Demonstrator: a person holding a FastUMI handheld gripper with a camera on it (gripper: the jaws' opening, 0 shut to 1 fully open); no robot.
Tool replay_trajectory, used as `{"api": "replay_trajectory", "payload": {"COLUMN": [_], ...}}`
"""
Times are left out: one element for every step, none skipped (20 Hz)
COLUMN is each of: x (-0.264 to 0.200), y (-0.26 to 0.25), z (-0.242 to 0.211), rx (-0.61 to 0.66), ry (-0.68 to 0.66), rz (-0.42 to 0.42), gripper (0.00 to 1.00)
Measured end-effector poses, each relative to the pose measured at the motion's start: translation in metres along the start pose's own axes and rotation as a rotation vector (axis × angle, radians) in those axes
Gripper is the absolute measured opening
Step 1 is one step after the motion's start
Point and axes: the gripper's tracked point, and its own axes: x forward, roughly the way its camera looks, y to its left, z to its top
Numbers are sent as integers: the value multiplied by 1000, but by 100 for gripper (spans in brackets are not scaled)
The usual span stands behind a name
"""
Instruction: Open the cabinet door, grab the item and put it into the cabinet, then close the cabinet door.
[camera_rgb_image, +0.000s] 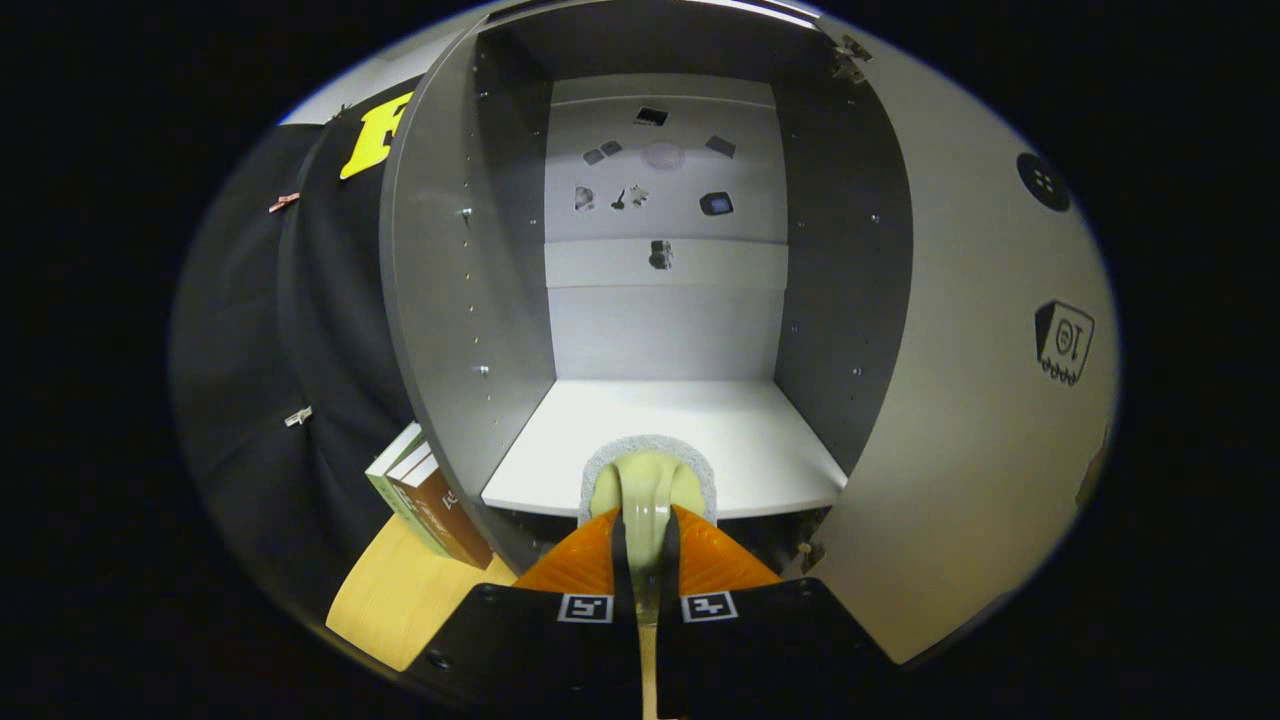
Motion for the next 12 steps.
{"api": "replay_trajectory", "payload": {"x": [3, 9, 15, 22, 29, 39, 47, 57, 67, 77, 87, 96], "y": [-2, -5, -6, -5, -5, -4, -4, -3, -4, -5, -7, -9], "z": [5, 2, 6, 19, 24, 31, 36, 40, 43, 46, 48, 48], "rx": [-4, -9, -13, -14, -11, -6, -4, -2, -1, 5, 20, 35], "ry": [-3, -2, 1, 1, -3, -8, -11, -11, -8, -8, -11, -11], "rz": [-6, -13, -18, -21, -21, -18, -15, -9, -6, -9, -12, -16], "gripper": [10, 10, 10, 10, 10, 10, 10, 10, 10, 10, 10, 10]}}
